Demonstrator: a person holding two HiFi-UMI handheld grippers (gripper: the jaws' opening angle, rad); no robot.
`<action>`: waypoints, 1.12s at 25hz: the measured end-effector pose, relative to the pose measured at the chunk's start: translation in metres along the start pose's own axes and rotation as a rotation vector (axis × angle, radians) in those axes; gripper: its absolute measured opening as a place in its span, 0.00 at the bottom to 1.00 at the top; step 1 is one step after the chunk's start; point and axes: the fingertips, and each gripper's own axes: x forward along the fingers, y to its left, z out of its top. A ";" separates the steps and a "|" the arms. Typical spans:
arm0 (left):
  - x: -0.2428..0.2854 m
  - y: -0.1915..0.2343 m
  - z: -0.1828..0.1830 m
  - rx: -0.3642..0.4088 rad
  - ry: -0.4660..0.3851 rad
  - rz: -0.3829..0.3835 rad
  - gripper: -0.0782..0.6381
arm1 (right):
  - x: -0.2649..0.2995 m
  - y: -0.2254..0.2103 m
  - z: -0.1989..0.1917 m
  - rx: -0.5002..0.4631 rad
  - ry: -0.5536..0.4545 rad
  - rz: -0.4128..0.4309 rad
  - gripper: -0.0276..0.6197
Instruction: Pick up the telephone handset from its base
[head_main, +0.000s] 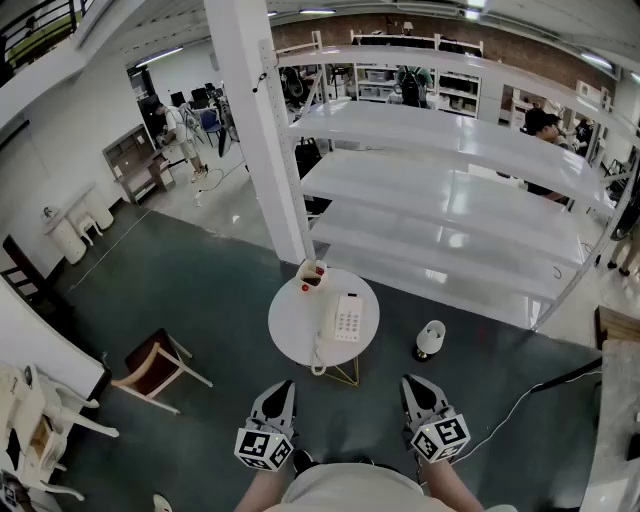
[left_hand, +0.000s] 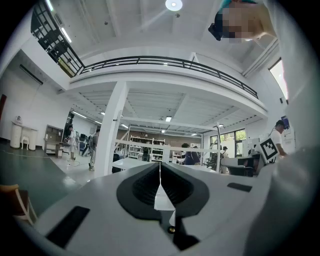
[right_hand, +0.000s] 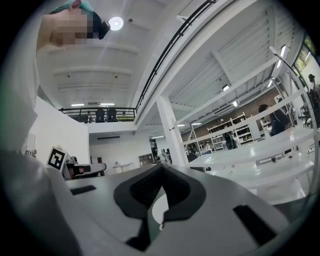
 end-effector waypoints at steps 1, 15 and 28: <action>0.001 -0.001 -0.001 0.003 -0.001 0.000 0.14 | 0.000 -0.001 -0.001 -0.001 0.001 0.000 0.05; 0.008 -0.006 -0.006 0.008 0.011 -0.003 0.14 | 0.000 -0.007 -0.006 -0.015 0.008 -0.004 0.05; 0.017 -0.016 -0.007 0.018 0.015 -0.003 0.14 | -0.003 -0.020 -0.008 -0.027 0.031 -0.016 0.05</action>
